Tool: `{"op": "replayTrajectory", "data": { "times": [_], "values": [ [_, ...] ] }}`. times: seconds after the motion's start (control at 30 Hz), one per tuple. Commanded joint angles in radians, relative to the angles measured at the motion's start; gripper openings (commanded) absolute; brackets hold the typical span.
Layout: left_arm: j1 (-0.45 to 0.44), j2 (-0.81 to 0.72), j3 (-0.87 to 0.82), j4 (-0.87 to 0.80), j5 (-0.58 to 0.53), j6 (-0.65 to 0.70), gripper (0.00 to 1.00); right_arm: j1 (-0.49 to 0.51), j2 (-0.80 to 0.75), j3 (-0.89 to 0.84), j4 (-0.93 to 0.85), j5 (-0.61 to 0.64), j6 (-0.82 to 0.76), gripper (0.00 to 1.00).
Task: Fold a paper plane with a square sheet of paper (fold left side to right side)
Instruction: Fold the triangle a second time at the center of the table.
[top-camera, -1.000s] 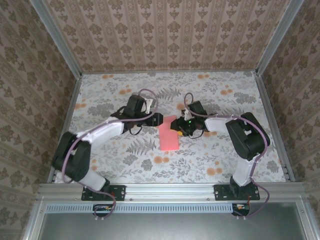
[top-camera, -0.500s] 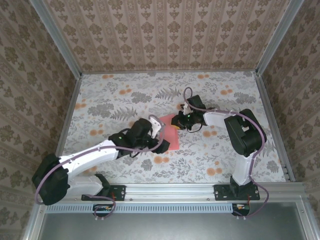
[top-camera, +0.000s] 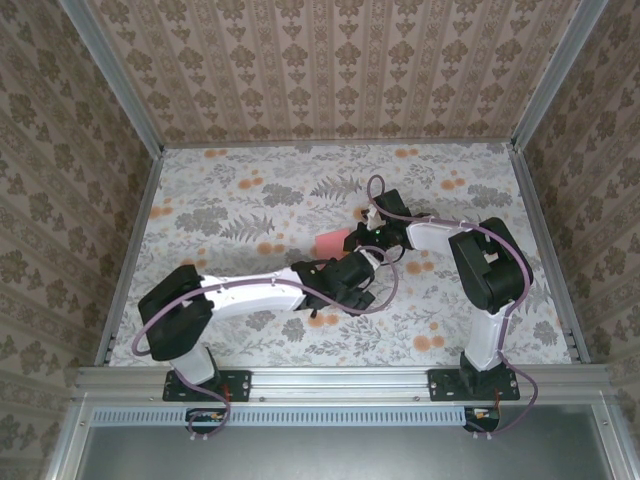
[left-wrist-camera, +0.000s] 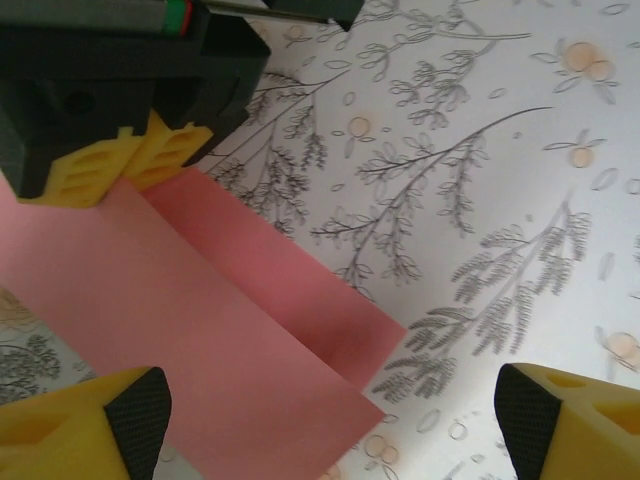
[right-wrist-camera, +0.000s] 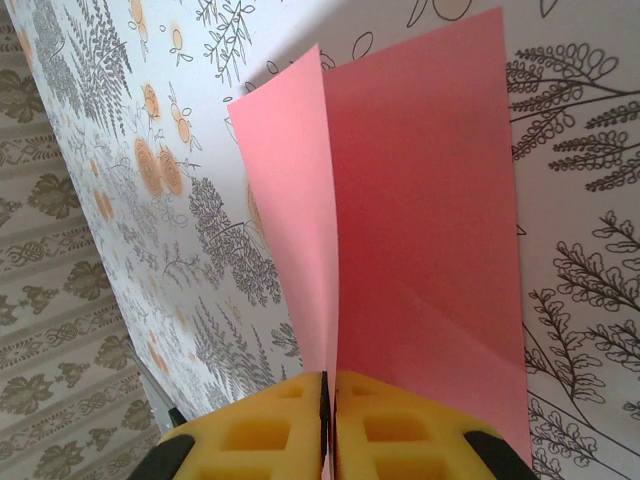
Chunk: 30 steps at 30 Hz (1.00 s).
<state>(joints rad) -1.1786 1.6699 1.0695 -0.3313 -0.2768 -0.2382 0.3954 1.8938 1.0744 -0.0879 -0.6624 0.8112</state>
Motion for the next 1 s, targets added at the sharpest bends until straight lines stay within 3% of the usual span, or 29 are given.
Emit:
{"op": "replayTrajectory", "data": {
  "times": [0.0,0.17,0.4,0.67,0.83,0.97],
  "values": [
    [-0.013,0.04,0.052,-0.1,-0.121,-0.008,0.87,-0.004,0.019,0.024,-0.033,-0.003,-0.01,0.11],
    [-0.016,0.088,0.083,-0.13,-0.133,-0.01,0.81,-0.004,0.021,0.026,-0.033,-0.003,-0.01,0.11],
    [-0.016,0.066,0.065,-0.109,-0.115,-0.002,0.4,-0.004,0.026,0.032,-0.057,0.01,-0.025,0.11],
    [0.005,-0.005,0.01,-0.053,-0.038,-0.006,0.08,-0.004,0.028,0.036,-0.076,0.021,-0.046,0.11],
    [0.05,-0.051,-0.028,0.006,0.125,-0.014,0.0,-0.005,-0.004,0.031,-0.029,0.018,-0.053,0.16],
    [0.103,-0.082,-0.071,0.067,0.278,-0.05,0.0,-0.015,-0.078,0.016,0.011,0.055,-0.063,0.28]
  ]
}}
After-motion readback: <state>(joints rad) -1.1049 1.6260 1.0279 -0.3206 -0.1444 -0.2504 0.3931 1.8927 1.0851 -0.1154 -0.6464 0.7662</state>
